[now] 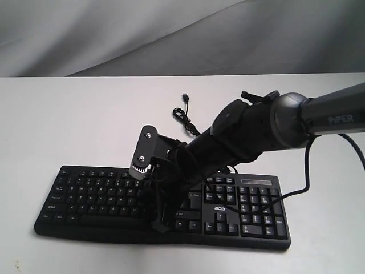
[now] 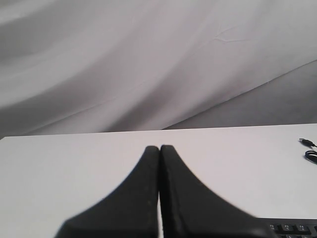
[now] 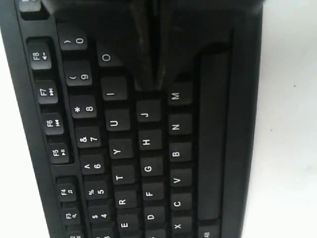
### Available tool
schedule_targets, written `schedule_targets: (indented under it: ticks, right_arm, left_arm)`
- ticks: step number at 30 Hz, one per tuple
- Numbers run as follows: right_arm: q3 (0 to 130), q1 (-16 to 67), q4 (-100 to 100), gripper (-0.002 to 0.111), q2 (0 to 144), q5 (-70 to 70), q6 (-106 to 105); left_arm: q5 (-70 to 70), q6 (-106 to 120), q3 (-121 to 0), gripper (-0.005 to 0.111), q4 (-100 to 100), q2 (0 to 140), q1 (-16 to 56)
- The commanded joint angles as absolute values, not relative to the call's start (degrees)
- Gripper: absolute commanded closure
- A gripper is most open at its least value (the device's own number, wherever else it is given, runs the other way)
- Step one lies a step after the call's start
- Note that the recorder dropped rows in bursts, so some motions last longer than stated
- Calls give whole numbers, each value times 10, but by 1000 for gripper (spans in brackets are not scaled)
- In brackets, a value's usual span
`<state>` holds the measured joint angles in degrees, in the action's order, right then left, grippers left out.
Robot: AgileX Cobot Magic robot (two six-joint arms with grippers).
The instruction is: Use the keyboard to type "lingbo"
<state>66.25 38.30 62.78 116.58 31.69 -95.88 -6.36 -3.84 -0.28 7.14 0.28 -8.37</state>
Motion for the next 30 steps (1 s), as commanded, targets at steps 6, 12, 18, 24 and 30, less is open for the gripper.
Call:
schedule_targets:
  ticks: [6,12,18,24,30]
  right_arm:
    - [661,386,615,108,1164,297,-954]
    - [661,386,615,108,1179,289,-953]
    - [661,386,615,108,1176,290,-953]
    - [661,386,608,108,1176,290,-953]
    - [661,386,599,108,1185,290,-951]
  left_arm:
    - [-58,-40,0,106,72,0,-80]
    - [-58,-40,0,106,72,0,-80]
    - [-58,-40,0,106,72,0,-80]
    - [-58,-40,0,106,72,0,-80]
    - [-58,-40,0,106,72,0,-80]
